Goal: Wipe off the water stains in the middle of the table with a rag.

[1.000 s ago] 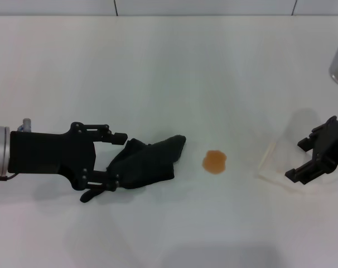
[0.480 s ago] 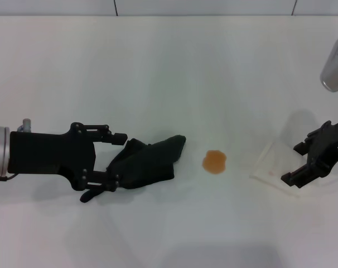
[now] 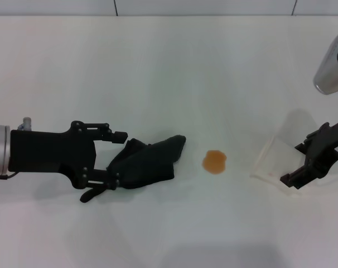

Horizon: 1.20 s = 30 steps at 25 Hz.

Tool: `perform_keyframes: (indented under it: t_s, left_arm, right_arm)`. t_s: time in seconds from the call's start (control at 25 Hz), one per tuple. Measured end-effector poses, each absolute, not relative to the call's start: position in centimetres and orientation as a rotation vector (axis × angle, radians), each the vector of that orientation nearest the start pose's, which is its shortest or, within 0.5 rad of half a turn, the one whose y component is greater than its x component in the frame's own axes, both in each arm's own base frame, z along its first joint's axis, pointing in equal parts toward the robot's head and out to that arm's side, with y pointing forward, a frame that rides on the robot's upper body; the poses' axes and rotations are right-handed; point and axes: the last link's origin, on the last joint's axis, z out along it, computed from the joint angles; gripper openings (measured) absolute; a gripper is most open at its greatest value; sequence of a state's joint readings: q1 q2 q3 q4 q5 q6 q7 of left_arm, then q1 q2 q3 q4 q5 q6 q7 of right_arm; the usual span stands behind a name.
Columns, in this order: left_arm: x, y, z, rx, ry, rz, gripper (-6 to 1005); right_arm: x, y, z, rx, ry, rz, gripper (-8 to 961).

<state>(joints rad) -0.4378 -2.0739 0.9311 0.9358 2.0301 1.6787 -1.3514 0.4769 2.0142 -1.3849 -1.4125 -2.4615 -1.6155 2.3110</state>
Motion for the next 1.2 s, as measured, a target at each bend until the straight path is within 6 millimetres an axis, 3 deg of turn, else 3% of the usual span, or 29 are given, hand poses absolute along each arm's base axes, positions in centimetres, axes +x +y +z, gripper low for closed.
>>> perform_keyframes:
  t_s: [0.52,0.84,1.2]
  left_arm:
    - [-24.7,30.8,0.9,-2.970,-0.237,-0.443,771]
    - [-24.7,30.8,0.9,-2.970,-0.239,-0.443,770]
    - [-25.0,30.7,0.9,-2.958,-0.230,-0.450,770]
  right_arm:
    - [20.9,33.1,1.7,-2.750,0.730,-0.511,793]
    - [20.9,33.2,1.7,-2.746,0.722,-0.507,713]
    - [20.7,34.2,3.2,-2.683,0.693,-0.425,664]
